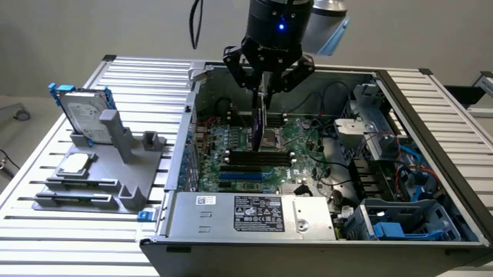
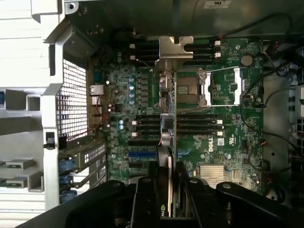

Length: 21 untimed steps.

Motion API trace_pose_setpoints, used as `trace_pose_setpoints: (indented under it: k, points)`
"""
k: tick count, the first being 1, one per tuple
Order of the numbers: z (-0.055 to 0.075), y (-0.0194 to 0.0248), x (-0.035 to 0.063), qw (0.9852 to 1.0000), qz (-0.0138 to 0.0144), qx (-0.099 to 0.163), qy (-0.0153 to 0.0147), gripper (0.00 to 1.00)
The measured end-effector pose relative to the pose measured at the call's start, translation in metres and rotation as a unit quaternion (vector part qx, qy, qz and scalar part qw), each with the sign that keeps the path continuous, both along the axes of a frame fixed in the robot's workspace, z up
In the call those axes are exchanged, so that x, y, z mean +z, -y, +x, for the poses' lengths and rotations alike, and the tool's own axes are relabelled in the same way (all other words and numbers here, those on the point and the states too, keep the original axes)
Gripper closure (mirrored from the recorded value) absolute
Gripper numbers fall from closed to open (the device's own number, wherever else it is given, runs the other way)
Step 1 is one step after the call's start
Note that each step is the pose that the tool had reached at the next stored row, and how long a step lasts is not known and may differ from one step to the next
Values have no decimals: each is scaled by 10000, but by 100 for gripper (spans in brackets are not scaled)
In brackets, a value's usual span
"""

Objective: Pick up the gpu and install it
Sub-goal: 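Pick up the gpu and move the gpu toward the slot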

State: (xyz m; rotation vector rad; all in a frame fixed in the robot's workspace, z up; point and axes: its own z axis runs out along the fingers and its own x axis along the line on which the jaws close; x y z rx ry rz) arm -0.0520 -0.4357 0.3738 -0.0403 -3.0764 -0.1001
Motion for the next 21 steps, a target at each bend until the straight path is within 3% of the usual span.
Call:
trace_pose_setpoints:
  k: [11,13,21]
  points:
    - [124,-17,-145,9999,0,116,6,73]
    - [136,-16,-153,9999,43,122,7,73]
    - [137,-17,-153,9999,44,122,6,73]
